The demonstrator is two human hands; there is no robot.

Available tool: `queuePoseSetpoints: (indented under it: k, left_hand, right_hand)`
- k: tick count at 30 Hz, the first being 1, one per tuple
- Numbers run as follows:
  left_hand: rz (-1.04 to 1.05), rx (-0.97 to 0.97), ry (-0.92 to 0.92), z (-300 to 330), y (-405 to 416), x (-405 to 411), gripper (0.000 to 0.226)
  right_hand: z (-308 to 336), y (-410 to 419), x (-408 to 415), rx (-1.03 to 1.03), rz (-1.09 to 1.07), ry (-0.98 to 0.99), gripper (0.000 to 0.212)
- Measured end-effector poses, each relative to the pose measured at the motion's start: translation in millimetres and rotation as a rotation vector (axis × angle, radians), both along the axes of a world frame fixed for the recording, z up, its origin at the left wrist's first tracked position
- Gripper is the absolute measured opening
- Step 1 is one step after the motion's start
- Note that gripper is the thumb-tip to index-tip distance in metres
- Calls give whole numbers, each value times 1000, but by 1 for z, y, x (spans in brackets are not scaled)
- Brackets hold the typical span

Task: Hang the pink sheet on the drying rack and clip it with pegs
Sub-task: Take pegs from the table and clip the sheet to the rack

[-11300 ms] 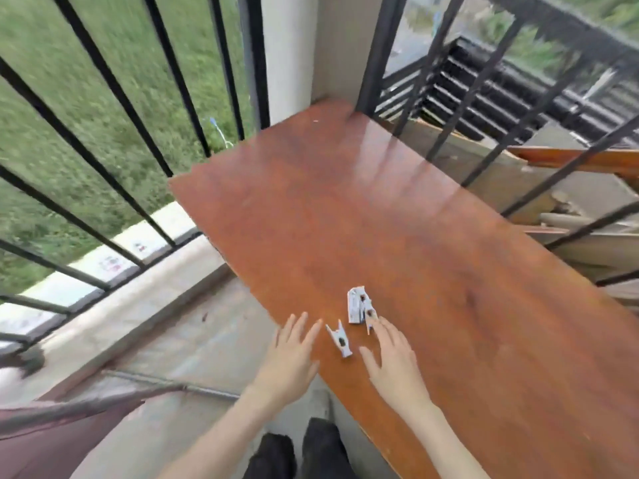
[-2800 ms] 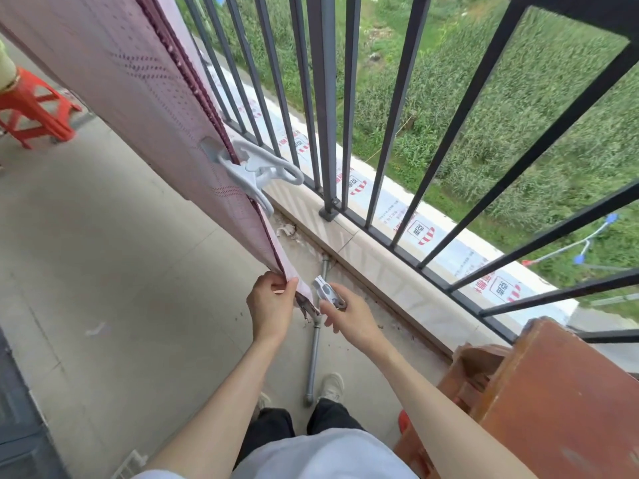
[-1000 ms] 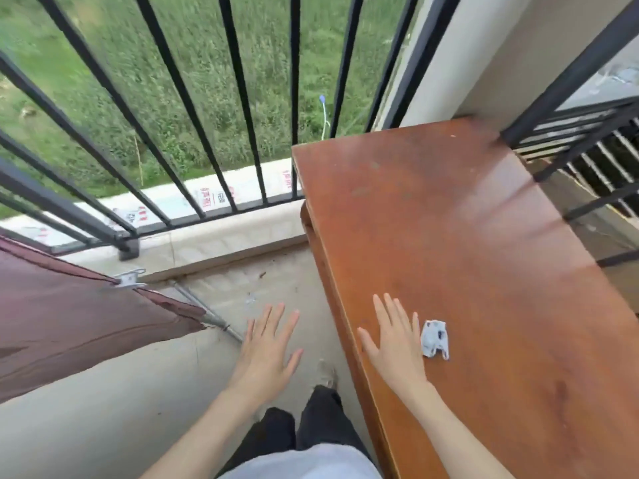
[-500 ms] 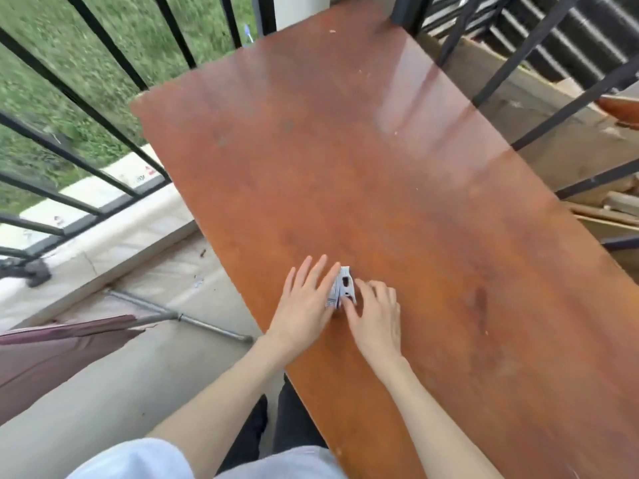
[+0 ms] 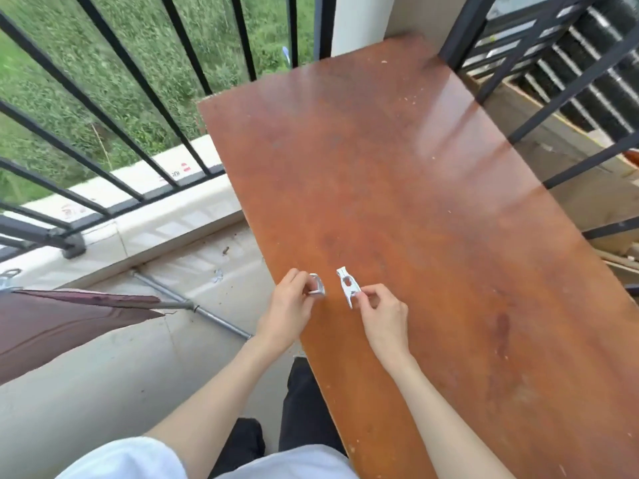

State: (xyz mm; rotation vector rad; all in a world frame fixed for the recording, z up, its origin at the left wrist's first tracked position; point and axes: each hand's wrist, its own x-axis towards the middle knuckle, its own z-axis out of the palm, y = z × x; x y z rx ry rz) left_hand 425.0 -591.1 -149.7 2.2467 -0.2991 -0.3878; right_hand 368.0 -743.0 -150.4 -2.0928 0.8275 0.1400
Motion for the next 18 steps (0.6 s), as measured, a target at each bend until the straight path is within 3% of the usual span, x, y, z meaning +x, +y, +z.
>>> queuePoseSetpoints:
  k: [7, 12, 16, 18]
  left_hand:
    - [418, -108, -57, 46, 156, -12, 9]
    - [801, -126, -40, 63, 310, -67, 14]
    - [1062, -164, -72, 77, 426, -131, 18]
    - [1207, -195, -94, 88, 476, -168, 18]
  right_hand:
    - [49, 124, 40, 92, 288, -162, 13]
    - [78, 279, 46, 217, 555, -192, 8]
    - [91, 412, 23, 390, 770, -189, 25]
    - [98, 472, 8, 445, 892, -197, 24]
